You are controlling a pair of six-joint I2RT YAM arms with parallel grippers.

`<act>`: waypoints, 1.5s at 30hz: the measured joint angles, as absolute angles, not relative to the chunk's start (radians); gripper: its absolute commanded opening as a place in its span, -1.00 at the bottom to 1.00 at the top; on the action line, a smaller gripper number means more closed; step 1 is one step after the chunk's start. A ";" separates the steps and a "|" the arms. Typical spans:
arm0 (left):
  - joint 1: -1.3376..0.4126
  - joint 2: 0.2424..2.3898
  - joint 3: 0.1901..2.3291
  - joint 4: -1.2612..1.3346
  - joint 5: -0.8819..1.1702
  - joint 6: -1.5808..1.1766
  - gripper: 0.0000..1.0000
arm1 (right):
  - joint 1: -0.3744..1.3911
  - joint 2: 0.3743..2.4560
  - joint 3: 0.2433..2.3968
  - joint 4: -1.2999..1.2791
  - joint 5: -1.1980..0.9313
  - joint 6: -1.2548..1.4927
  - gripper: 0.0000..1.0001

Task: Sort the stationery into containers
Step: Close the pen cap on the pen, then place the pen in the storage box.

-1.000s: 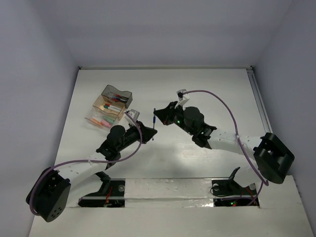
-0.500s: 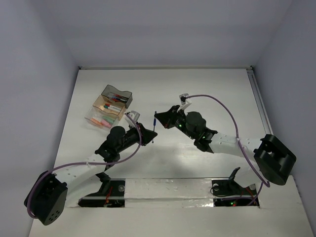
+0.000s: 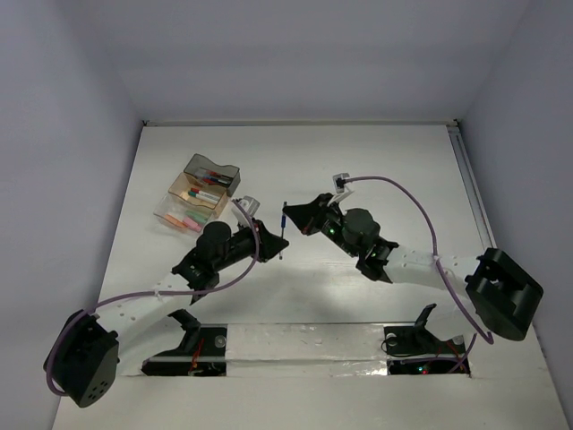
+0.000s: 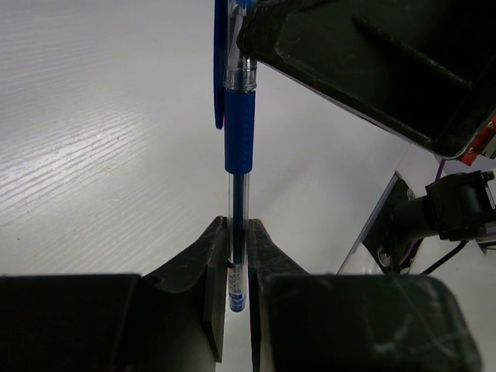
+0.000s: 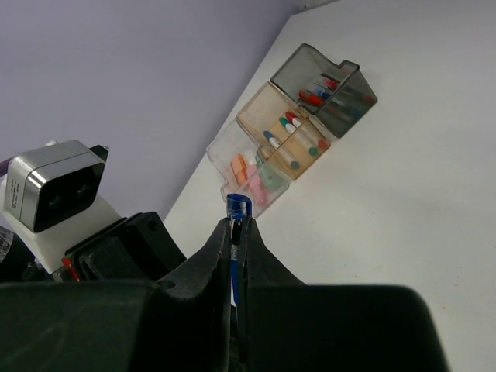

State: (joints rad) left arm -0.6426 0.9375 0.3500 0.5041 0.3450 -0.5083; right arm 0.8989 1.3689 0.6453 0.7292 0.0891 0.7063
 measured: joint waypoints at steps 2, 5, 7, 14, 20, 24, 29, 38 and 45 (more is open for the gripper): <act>-0.646 0.941 0.365 0.479 0.350 -0.505 -1.00 | 0.906 1.367 0.633 0.746 0.105 0.713 -1.00; -0.647 0.942 0.377 0.441 0.361 -0.500 -1.00 | 0.912 1.367 0.617 0.759 0.113 0.719 -1.00; -0.648 0.942 0.382 0.419 0.365 -0.495 -1.00 | 0.912 1.365 0.609 0.757 0.112 0.722 -1.00; -0.653 0.942 0.418 0.355 0.368 -0.476 -1.00 | 0.913 1.339 0.609 0.713 0.112 0.722 -1.00; -0.654 0.968 0.439 0.365 0.382 -0.477 -1.00 | 0.913 1.283 0.611 0.658 0.147 0.724 -0.29; -0.631 1.015 0.472 0.496 0.276 -0.496 -1.00 | 0.958 1.182 0.629 0.471 0.148 0.725 0.43; -0.616 1.069 0.532 0.620 0.167 -0.517 -1.00 | 0.988 0.995 0.633 0.310 0.176 0.687 0.67; -0.445 1.204 0.625 0.602 0.073 -0.621 -1.00 | 0.981 0.729 0.609 0.198 0.307 0.628 0.72; -0.206 1.301 0.709 0.592 -0.018 -0.771 -1.00 | 0.973 0.763 0.529 0.114 0.333 0.600 0.78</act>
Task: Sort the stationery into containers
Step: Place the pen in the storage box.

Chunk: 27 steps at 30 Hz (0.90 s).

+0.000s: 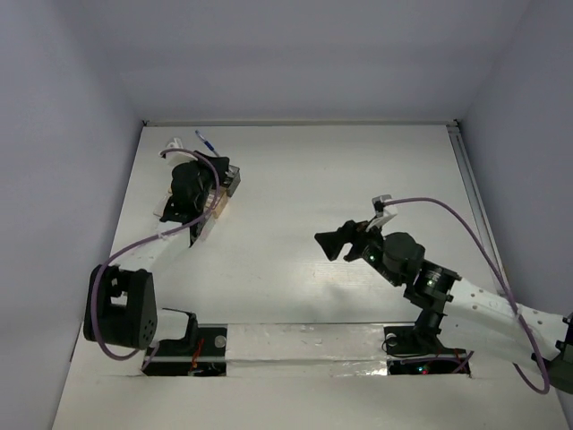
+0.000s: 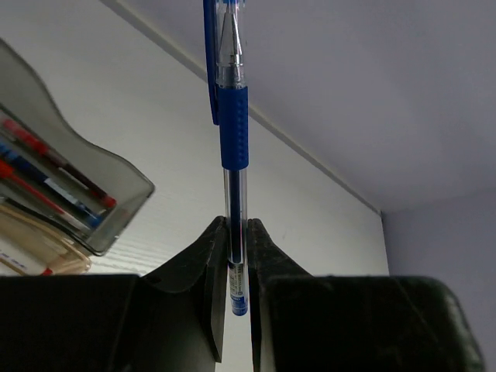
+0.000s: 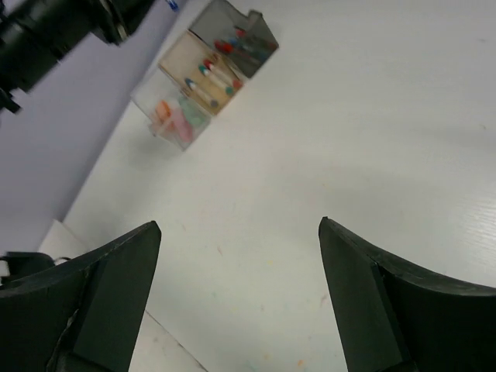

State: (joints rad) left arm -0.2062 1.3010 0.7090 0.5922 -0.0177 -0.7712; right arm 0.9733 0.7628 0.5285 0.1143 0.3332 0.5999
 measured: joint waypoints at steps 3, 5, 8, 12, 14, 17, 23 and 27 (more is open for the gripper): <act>-0.163 1.367 0.739 0.580 -0.053 -0.828 -1.00 | 0.969 0.810 0.522 0.096 0.313 0.589 0.78; -0.145 1.412 0.757 0.570 -0.065 -0.860 -1.00 | 0.969 0.829 0.522 0.096 0.293 0.580 0.80; -0.131 1.485 0.796 0.548 -0.084 -0.892 -1.00 | 0.968 0.848 0.522 0.097 0.249 0.566 0.82; -0.129 1.554 0.831 0.533 -0.100 -0.929 -1.00 | 0.968 0.867 0.522 0.097 0.202 0.552 0.84; -0.129 1.580 0.839 0.532 -0.107 -0.947 -1.00 | 0.968 0.869 0.522 0.097 0.185 0.548 0.84; -0.129 1.626 0.851 0.530 -0.120 -0.965 -1.00 | 0.968 0.869 0.520 0.097 0.165 0.544 0.84; -0.128 1.702 0.853 0.526 -0.152 -0.989 -1.00 | 0.968 0.859 0.510 0.096 0.141 0.532 0.84; -0.128 1.730 0.862 0.528 -0.165 -0.998 -1.00 | 0.968 0.844 0.509 0.095 0.130 0.527 0.84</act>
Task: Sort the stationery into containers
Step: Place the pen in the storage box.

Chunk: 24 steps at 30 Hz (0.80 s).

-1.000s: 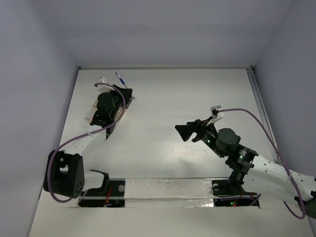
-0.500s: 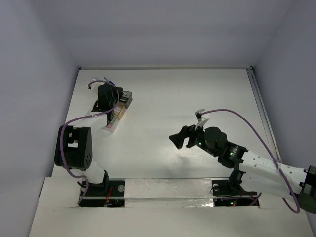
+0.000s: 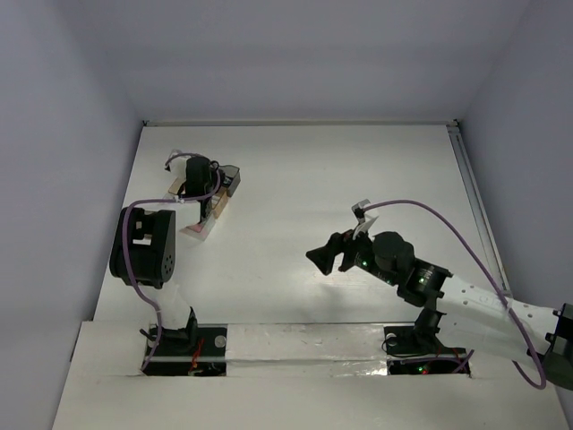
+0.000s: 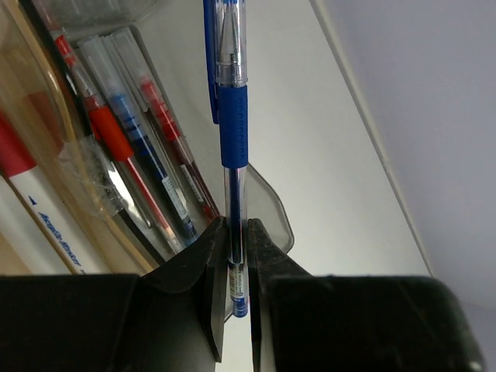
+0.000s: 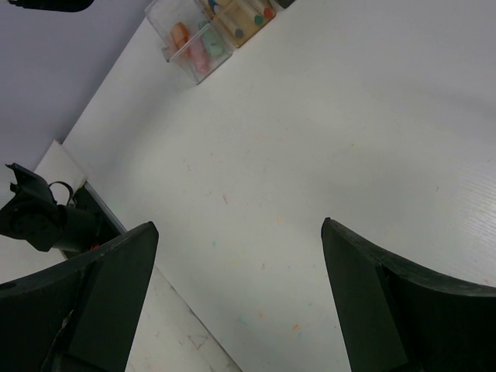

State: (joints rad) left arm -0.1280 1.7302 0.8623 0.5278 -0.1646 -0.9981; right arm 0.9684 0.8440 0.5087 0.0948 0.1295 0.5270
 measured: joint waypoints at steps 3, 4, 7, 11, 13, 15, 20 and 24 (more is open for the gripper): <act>-0.128 1.732 0.870 0.529 -0.181 -0.998 -1.00 | 0.968 0.842 0.509 0.095 0.124 0.526 0.85; -0.128 1.732 0.870 0.531 -0.187 -0.998 -1.00 | 0.968 0.842 0.509 0.094 0.123 0.525 0.85; -0.128 1.732 0.870 0.530 -0.198 -0.997 -1.00 | 0.968 0.842 0.509 0.094 0.120 0.522 0.85; -0.121 1.739 0.873 0.531 -0.206 -0.995 -0.84 | 0.968 0.842 0.509 0.094 0.118 0.520 0.88; -0.120 1.747 0.877 0.530 -0.210 -0.987 -0.67 | 0.968 0.842 0.509 0.093 0.118 0.520 0.91; -0.117 1.753 0.881 0.529 -0.211 -0.975 -0.60 | 0.968 0.842 0.509 0.089 0.119 0.520 0.96; -0.116 1.750 0.882 0.528 -0.211 -0.943 -0.20 | 0.968 0.842 0.509 0.070 0.124 0.516 0.99; -0.116 1.708 0.882 0.511 -0.212 -0.921 0.00 | 0.968 0.842 0.510 0.055 0.138 0.511 0.99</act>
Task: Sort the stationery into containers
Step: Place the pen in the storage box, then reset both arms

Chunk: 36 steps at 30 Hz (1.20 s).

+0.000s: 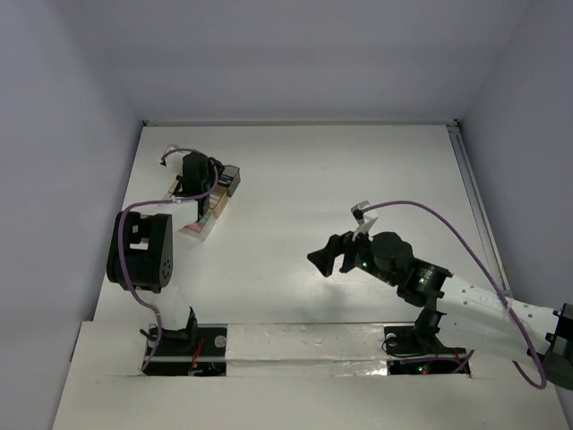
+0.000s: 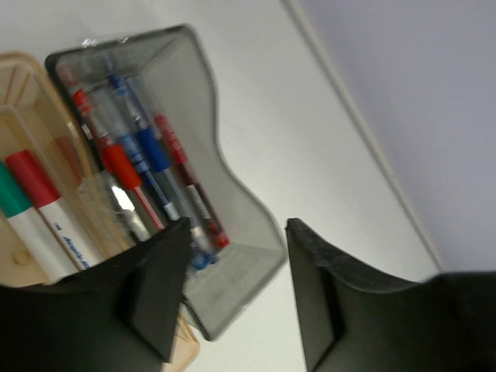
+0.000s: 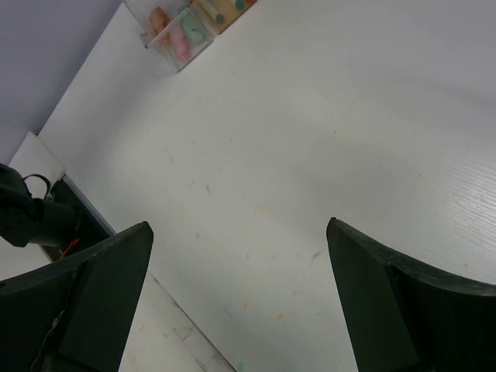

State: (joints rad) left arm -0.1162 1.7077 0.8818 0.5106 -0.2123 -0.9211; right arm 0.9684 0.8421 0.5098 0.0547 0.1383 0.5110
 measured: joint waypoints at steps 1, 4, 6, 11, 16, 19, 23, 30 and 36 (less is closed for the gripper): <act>-0.116 1.685 0.882 0.506 -0.213 -0.915 0.03 | 0.968 0.842 0.510 0.050 0.144 0.509 0.99; -0.116 1.604 0.882 0.505 -0.212 -0.900 0.05 | 0.968 0.837 0.519 0.028 0.165 0.499 1.00; -0.117 1.539 0.882 0.505 -0.205 -0.892 0.06 | 0.968 0.825 0.531 0.009 0.182 0.491 0.99; -0.145 1.336 0.881 0.506 -0.151 -0.852 0.11 | 0.968 0.753 0.584 -0.036 0.262 0.464 1.00; -0.223 1.005 0.830 0.508 -0.063 -0.783 0.98 | 0.968 0.667 0.682 -0.103 0.375 0.413 1.00; -0.228 0.786 0.793 0.490 -0.044 -0.752 0.98 | 0.968 0.587 0.737 -0.134 0.442 0.383 1.00; -0.227 0.550 0.768 0.390 -0.035 -0.697 0.98 | 0.968 0.433 0.760 -0.149 0.517 0.337 1.00; -0.227 0.348 0.762 0.137 -0.035 -0.559 0.98 | 0.968 0.272 0.769 -0.150 0.675 0.305 1.00; -0.227 0.326 0.717 0.039 -0.033 -0.485 0.98 | 0.968 0.331 0.752 -0.163 0.735 0.306 1.00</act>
